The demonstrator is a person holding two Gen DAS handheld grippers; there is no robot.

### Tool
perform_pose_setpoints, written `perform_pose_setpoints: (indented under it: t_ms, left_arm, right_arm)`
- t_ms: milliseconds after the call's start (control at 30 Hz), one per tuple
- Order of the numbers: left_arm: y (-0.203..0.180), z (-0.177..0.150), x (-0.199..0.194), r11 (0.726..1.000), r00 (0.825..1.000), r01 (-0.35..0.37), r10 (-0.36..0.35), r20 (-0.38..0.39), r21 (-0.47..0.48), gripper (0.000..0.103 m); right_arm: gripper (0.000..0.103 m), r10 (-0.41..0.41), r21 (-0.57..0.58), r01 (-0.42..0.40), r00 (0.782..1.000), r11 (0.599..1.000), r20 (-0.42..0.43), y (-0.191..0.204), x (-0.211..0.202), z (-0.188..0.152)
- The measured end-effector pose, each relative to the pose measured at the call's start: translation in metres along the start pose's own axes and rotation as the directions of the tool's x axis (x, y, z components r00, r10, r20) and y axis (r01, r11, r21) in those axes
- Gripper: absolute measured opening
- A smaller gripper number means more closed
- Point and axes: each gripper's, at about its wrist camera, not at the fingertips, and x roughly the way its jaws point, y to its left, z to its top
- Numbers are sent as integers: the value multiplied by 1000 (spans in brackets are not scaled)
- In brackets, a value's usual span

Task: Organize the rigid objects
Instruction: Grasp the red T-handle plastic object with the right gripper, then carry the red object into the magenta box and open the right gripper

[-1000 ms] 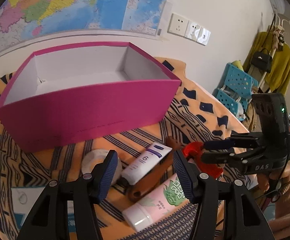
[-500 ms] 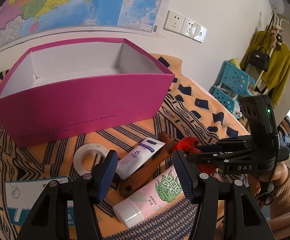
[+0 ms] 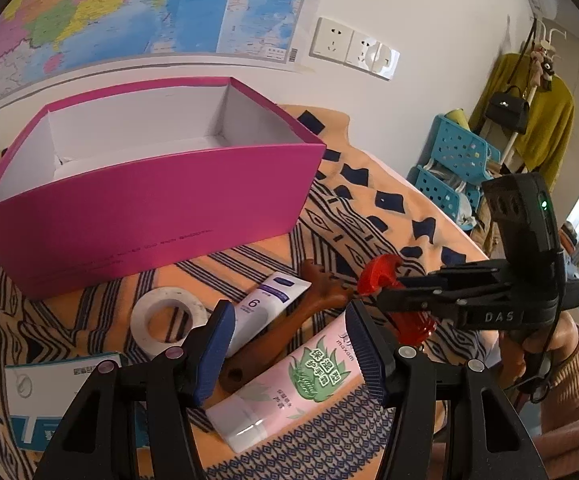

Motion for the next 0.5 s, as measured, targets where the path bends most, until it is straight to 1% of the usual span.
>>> perform_pose_setpoints:
  t_ms: [233, 367, 500]
  left_arm:
    - [-5, 1, -1, 1000, 1000, 18, -18, -3, 11, 59]
    - [-8, 2, -1, 999, 999, 40, -40, -4, 10, 59]
    - [-10, 6, -3, 997, 997, 81, -81, -5, 14, 59]
  right_arm:
    - [27, 3, -8, -2, 999, 1000, 51, 4, -16, 7]
    - [26, 32, -29, -30, 996, 999, 85, 15, -19, 13]
    - [27, 70, -61, -62, 990, 996, 123, 29, -20, 26]
